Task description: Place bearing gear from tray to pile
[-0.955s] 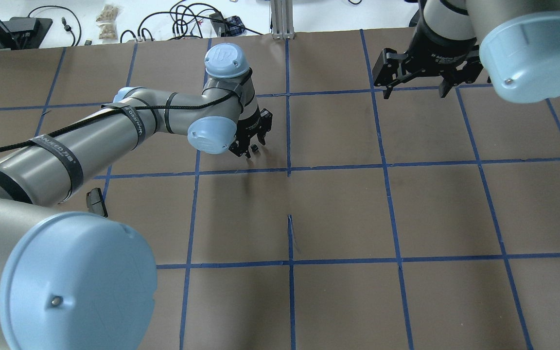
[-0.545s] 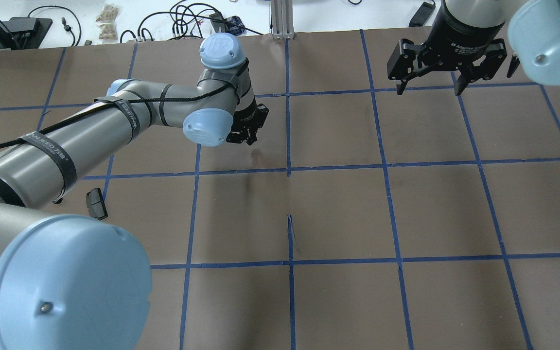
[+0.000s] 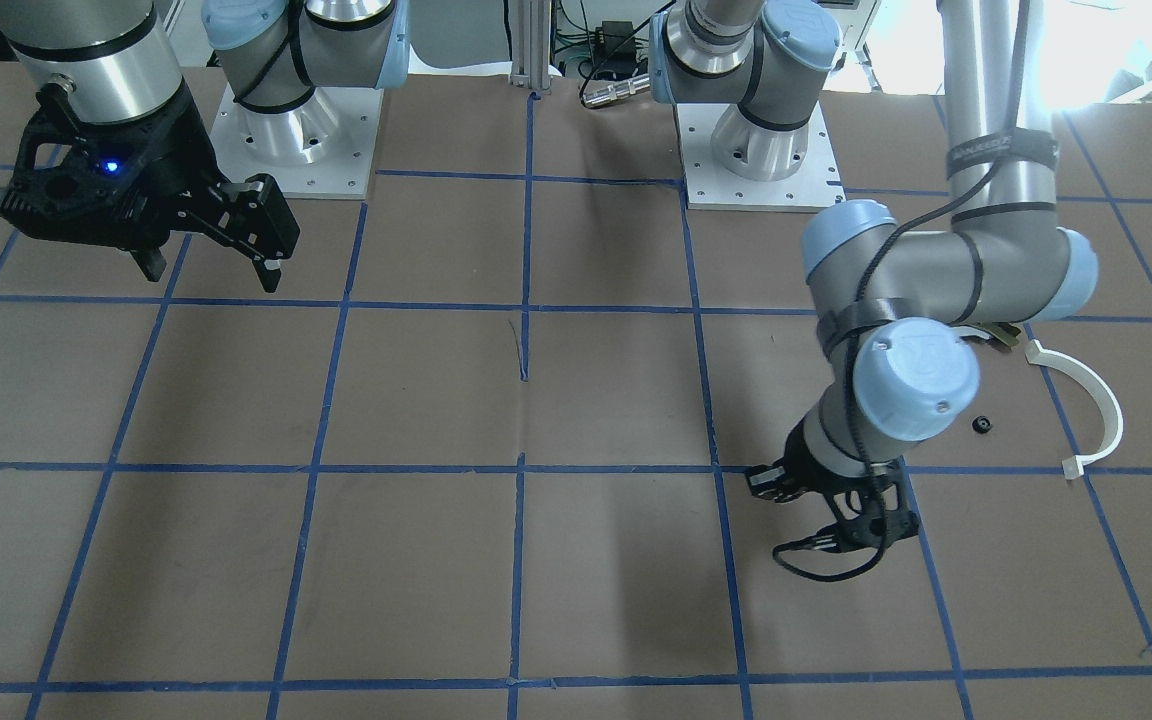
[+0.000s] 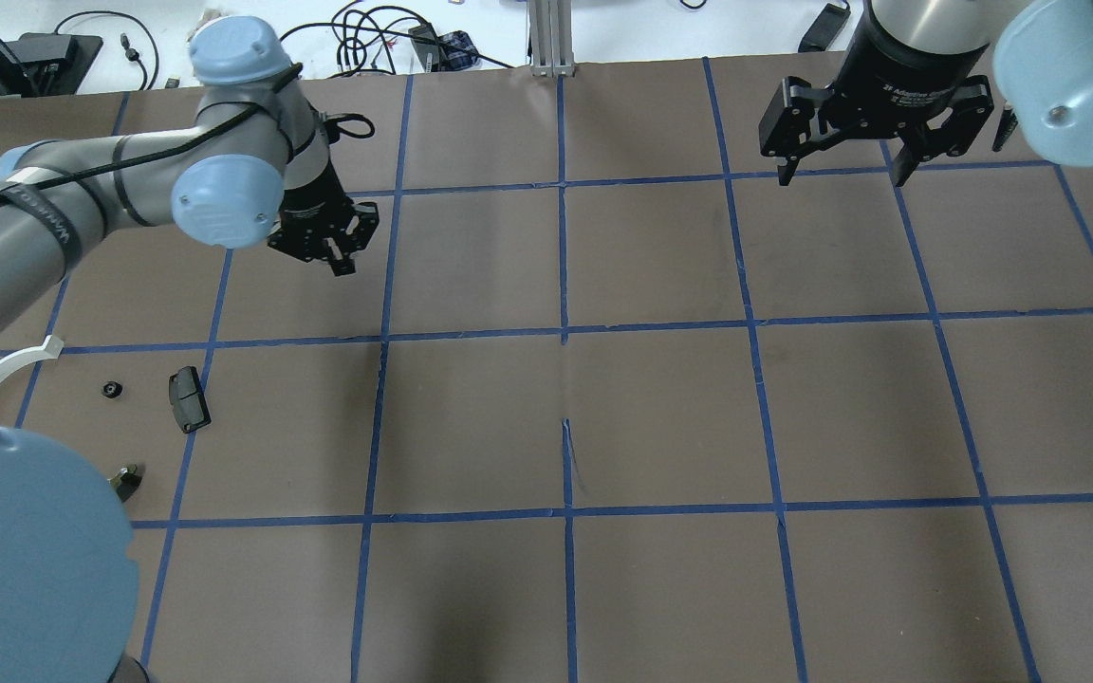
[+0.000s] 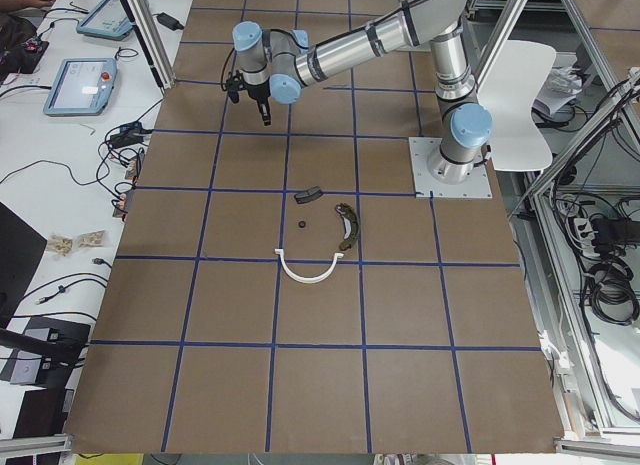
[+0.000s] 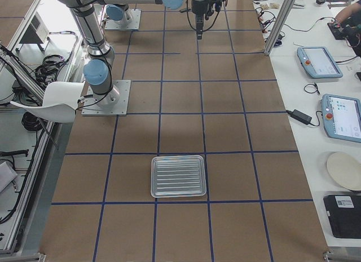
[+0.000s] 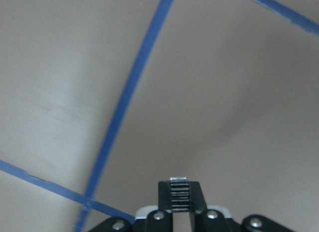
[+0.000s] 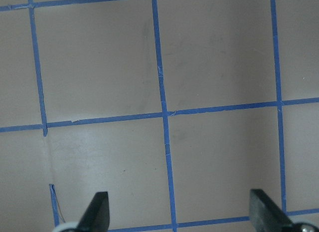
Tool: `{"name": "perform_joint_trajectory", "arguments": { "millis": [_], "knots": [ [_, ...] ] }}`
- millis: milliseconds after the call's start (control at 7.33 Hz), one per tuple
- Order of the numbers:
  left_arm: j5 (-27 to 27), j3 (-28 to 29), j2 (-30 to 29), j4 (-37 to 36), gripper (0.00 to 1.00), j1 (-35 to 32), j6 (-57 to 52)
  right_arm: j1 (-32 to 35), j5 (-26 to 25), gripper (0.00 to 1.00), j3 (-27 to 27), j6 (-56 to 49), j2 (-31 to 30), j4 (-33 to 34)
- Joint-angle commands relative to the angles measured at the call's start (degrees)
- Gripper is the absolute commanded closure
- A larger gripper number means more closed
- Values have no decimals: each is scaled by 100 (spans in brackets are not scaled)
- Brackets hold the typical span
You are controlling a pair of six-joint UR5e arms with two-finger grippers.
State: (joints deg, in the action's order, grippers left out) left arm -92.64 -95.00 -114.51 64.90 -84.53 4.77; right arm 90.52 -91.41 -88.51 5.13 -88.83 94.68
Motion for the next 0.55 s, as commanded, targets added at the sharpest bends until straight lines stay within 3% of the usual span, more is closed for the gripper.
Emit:
{"name": "perform_joint_trajectory", "arguments": {
  "millis": [0, 409],
  "knots": [
    [-88, -780, 323, -275, 100, 1118, -1842, 0, -8, 0, -9, -3, 6, -2],
    [-71, -1494, 623, -662, 100, 2217, -2996, 0, 1, 0, -9, -3, -11, 15]
  ]
}}
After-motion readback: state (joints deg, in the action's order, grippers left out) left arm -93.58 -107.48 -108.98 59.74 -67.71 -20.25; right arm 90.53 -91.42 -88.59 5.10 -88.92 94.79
